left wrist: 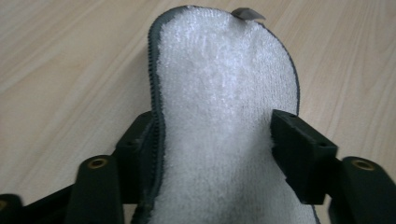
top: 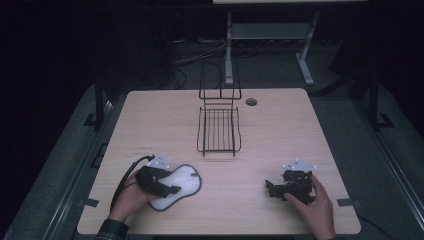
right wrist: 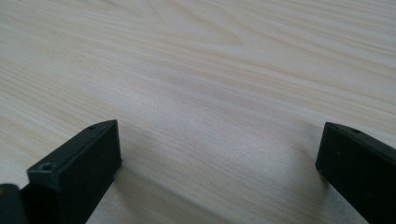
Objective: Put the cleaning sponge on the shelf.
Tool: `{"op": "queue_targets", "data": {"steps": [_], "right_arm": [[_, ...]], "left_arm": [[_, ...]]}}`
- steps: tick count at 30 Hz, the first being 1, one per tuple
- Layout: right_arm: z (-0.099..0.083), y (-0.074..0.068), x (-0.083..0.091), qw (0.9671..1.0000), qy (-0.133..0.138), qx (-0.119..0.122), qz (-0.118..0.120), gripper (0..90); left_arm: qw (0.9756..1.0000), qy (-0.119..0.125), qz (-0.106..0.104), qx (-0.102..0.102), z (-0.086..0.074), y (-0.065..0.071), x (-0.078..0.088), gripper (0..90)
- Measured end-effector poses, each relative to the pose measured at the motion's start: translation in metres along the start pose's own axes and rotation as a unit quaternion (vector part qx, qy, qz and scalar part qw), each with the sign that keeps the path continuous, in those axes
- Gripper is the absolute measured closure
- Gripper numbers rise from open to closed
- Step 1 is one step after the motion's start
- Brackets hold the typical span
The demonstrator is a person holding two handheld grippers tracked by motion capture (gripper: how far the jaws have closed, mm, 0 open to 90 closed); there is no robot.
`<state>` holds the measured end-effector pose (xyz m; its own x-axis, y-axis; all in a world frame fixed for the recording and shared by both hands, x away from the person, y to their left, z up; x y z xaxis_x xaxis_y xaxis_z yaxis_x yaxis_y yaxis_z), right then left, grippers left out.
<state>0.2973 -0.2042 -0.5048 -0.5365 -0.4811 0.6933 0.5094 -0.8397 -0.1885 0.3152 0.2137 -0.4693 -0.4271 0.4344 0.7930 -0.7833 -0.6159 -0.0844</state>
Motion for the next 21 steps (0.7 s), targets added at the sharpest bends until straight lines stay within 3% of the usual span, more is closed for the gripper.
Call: {"op": "queue_targets", "data": {"steps": [9,15,21], "right_arm": [[0.000,0.000,0.000,1.0000,0.001,0.000,0.001,0.0],[0.000,0.000,0.000,1.0000,0.000,-0.001,0.000,0.0],[0.000,0.000,0.000,1.0000,0.000,0.000,0.001,0.0]], "left_arm": [[0.9985,0.036,-0.028,0.031,0.005,-0.008,0.017,63.8],[0.9956,0.055,-0.055,0.053,0.009,-0.011,0.028,75.2],[0.9942,0.066,-0.058,0.063,0.015,-0.011,0.035,79.7]]}}
Point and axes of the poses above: each handheld gripper's, and its own axes: x roughly backward along the jaws, z roughly out of its top, y roughly to its right, the point moved 3 cm from there along -x, roughly forward along the jaws, and after that the axes turned 13 degrees about z, right-handed, at the moved point
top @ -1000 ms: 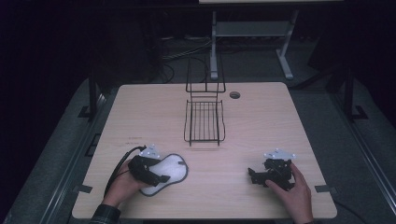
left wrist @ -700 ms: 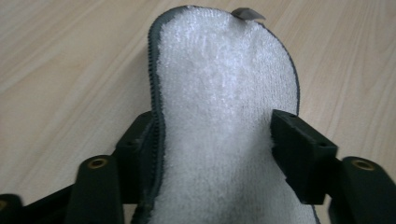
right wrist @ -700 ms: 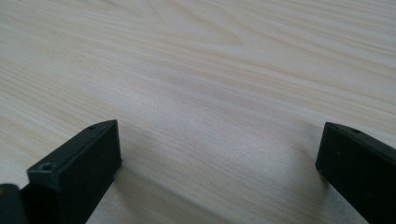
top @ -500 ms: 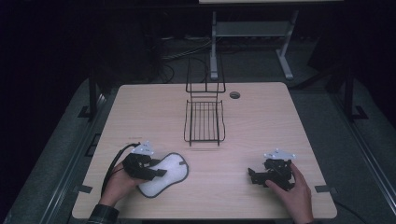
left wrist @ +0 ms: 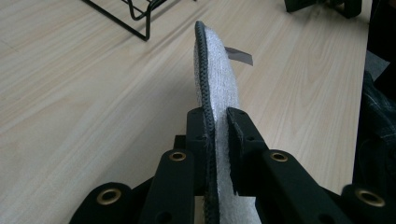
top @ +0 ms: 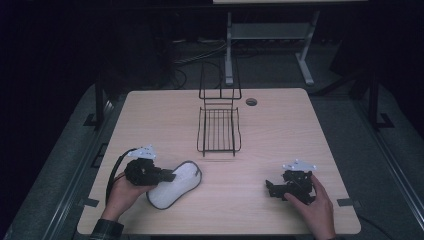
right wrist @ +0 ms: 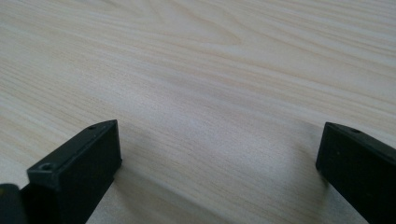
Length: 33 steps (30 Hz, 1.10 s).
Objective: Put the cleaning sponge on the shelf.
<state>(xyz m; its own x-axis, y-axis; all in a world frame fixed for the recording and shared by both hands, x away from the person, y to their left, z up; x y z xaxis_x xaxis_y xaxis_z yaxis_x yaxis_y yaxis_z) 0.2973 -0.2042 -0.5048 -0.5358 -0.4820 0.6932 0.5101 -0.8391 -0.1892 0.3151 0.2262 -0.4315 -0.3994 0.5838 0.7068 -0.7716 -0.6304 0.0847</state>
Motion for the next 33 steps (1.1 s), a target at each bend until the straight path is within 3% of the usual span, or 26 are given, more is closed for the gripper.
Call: {"op": "queue_targets", "data": {"steps": [11,33], "right_arm": [[0.000,0.000,0.000,1.0000,0.000,0.000,0.001,0.0],[0.000,0.000,0.000,1.0000,0.000,0.000,0.000,0.0]], "left_arm": [[1.0000,0.000,0.004,0.003,0.008,0.001,0.005,81.0],[0.9995,0.022,0.021,0.013,0.033,-0.007,0.018,81.4]]}}
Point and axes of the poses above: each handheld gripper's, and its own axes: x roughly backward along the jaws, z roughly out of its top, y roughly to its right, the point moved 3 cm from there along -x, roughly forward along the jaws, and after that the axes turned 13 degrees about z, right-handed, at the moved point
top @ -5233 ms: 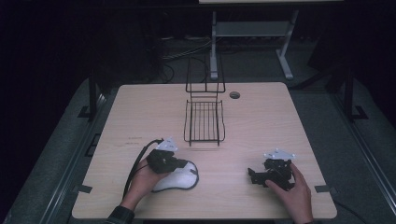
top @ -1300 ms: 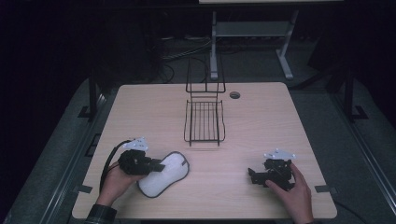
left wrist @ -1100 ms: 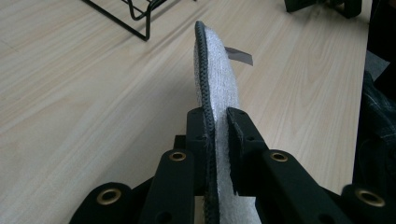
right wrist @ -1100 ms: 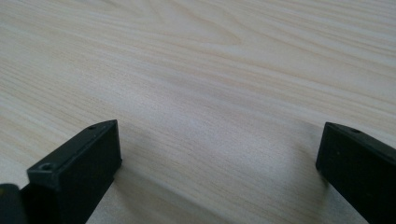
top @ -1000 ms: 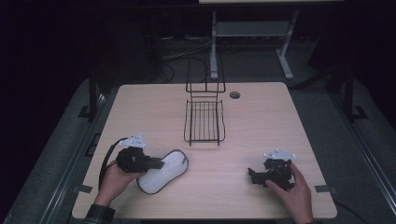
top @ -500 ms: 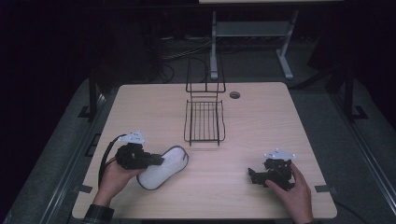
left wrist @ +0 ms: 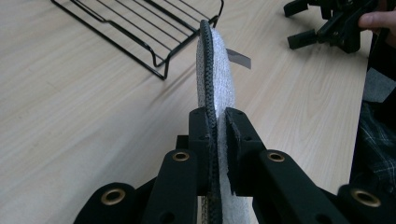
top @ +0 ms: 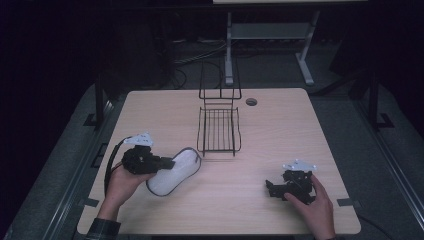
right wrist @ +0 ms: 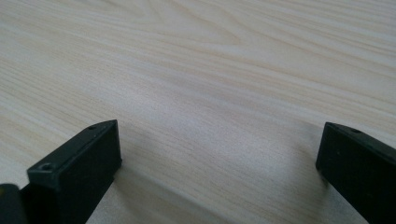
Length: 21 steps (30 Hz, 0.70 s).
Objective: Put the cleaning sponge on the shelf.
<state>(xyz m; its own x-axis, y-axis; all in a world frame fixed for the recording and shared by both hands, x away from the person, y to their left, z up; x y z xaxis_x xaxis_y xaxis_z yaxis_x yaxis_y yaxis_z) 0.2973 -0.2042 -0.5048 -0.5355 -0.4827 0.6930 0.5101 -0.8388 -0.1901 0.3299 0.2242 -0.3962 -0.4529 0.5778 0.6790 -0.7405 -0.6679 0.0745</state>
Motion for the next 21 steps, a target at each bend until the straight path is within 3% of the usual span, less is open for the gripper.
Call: {"op": "queue_targets", "data": {"steps": [21], "right_arm": [[0.000,0.000,0.000,1.0000,0.000,0.001,0.001,0.0]], "left_arm": [[0.9996,0.023,0.007,0.012,0.029,-0.015,-0.001,81.6]]}}
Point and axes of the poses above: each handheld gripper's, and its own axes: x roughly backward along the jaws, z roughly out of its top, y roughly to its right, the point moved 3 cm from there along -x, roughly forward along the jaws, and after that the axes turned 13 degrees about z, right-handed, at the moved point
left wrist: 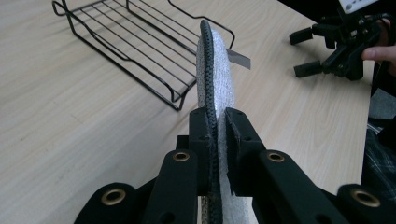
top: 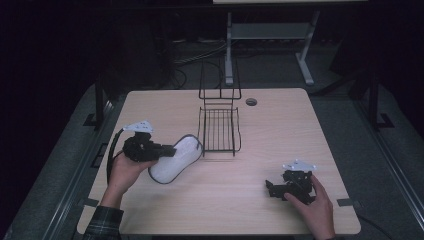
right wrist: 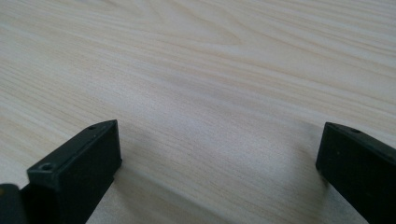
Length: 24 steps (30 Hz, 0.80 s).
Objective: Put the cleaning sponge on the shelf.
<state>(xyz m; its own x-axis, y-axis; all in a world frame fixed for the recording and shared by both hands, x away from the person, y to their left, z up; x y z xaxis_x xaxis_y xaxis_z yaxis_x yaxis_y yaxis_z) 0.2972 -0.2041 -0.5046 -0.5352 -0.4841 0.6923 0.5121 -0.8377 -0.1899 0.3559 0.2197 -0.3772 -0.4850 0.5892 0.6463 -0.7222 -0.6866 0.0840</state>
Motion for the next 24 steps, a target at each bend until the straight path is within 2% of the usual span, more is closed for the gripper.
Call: {"op": "queue_targets", "data": {"steps": [6,13,24], "right_arm": [[0.000,0.000,0.000,1.0000,0.000,0.000,-0.001,0.0],[0.000,0.000,0.000,1.0000,0.000,0.000,-0.001,0.0],[0.000,0.000,0.000,1.0000,0.000,0.000,-0.001,0.0]], "left_arm": [[1.0000,0.001,0.006,-0.007,0.014,-0.004,0.000,81.6],[0.9999,0.006,0.009,-0.003,0.026,-0.011,-0.004,81.6],[0.9999,0.012,0.007,-0.005,0.046,-0.014,-0.019,81.7]]}}
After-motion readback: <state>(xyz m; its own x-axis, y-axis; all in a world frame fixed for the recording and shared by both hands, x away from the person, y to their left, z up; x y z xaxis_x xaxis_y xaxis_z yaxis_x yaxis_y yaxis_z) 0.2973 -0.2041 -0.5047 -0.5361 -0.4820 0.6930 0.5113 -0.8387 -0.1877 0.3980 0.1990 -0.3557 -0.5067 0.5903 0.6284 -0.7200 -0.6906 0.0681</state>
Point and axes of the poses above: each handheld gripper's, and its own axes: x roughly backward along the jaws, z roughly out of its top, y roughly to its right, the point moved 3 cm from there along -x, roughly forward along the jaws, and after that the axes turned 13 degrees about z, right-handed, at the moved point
